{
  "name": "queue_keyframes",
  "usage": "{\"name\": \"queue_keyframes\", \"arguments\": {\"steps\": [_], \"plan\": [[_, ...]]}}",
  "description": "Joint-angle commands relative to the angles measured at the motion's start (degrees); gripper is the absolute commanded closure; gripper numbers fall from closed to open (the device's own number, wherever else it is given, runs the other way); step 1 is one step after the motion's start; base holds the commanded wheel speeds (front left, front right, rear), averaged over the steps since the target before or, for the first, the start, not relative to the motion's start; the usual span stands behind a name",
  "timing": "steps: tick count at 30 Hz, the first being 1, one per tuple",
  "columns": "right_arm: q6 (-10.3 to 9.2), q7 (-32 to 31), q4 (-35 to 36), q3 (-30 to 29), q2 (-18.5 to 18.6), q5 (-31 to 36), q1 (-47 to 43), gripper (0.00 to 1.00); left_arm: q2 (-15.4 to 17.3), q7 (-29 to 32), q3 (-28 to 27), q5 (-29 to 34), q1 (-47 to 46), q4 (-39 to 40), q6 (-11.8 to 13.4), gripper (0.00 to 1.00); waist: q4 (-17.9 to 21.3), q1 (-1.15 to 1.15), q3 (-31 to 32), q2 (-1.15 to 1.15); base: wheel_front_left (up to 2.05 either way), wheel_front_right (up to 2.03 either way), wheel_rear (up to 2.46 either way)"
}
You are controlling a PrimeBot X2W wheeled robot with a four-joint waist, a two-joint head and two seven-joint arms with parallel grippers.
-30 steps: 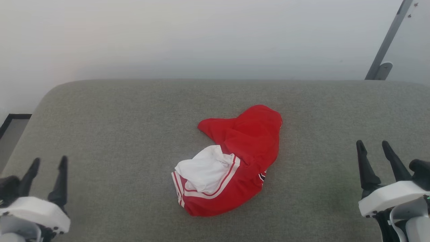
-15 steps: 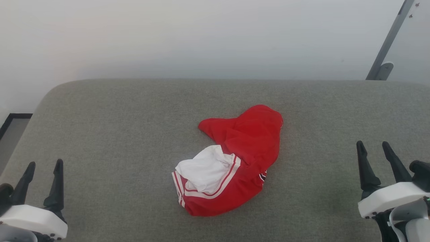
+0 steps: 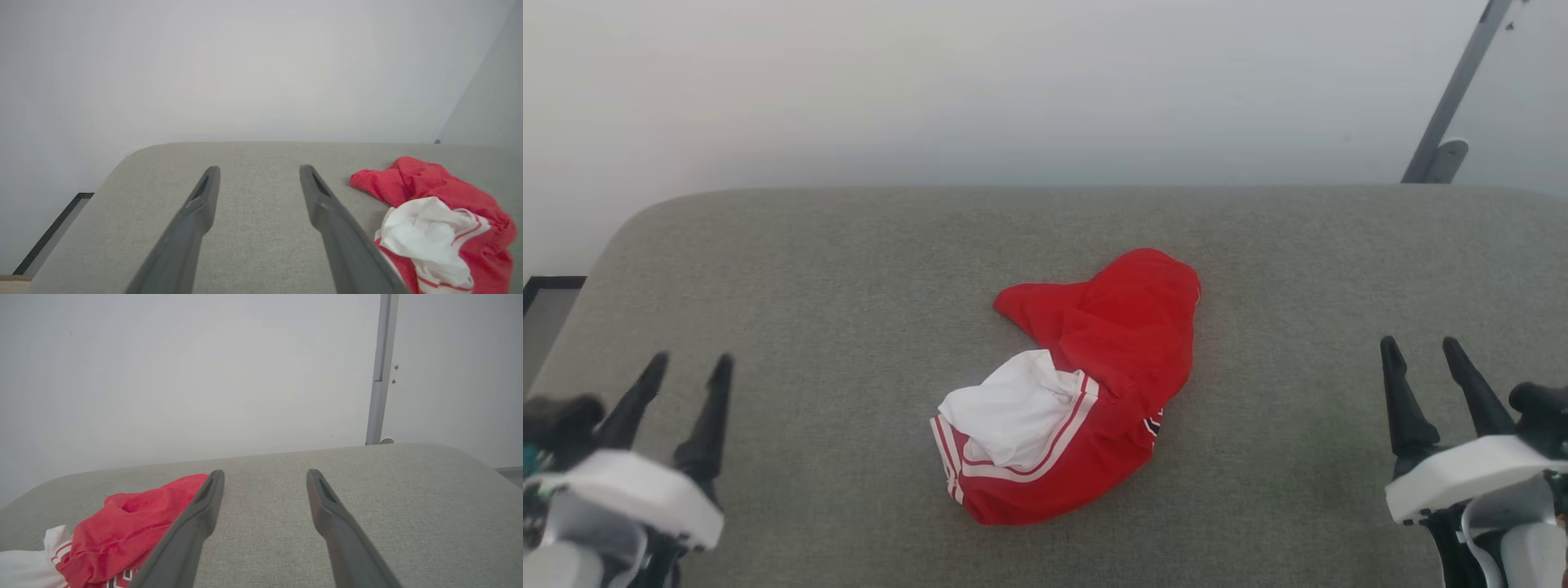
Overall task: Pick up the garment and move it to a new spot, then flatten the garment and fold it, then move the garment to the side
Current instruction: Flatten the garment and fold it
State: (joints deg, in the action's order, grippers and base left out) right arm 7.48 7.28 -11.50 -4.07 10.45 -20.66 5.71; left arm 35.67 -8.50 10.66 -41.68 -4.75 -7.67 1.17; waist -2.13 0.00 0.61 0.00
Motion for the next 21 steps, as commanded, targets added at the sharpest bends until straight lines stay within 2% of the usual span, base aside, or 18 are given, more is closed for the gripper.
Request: {"name": "queue_keyframes", "arguments": {"steps": [1, 11, 21], "plan": [[0.02, -0.03, 0.14, 0.10, -0.37, 0.19, 0.71, 0.00, 0.07, 1.07, 0.44, 0.04, -1.38, 0.70, -0.39, 0.00, 0.37, 0.00, -0.28, 0.00, 0.00, 0.00, 0.00], [0.02, 1.25, -1.19, 2.67, -0.69, -0.40, 3.17, 0.00, 0.55, 16.71, 7.23, -2.44, -13.62, 5.88, -3.91, 0.00, 4.02, 0.00, -2.73, 0.00, 0.00, 0.00, 0.00], [0.02, 3.23, -3.39, 4.18, -1.08, -1.17, 5.76, 0.00, -0.68, 34.10, 16.90, -2.86, -23.51, 5.94, -6.36, 0.00, 8.19, 0.00, -5.87, 0.00, 0.00, 0.00, 0.00]]}}
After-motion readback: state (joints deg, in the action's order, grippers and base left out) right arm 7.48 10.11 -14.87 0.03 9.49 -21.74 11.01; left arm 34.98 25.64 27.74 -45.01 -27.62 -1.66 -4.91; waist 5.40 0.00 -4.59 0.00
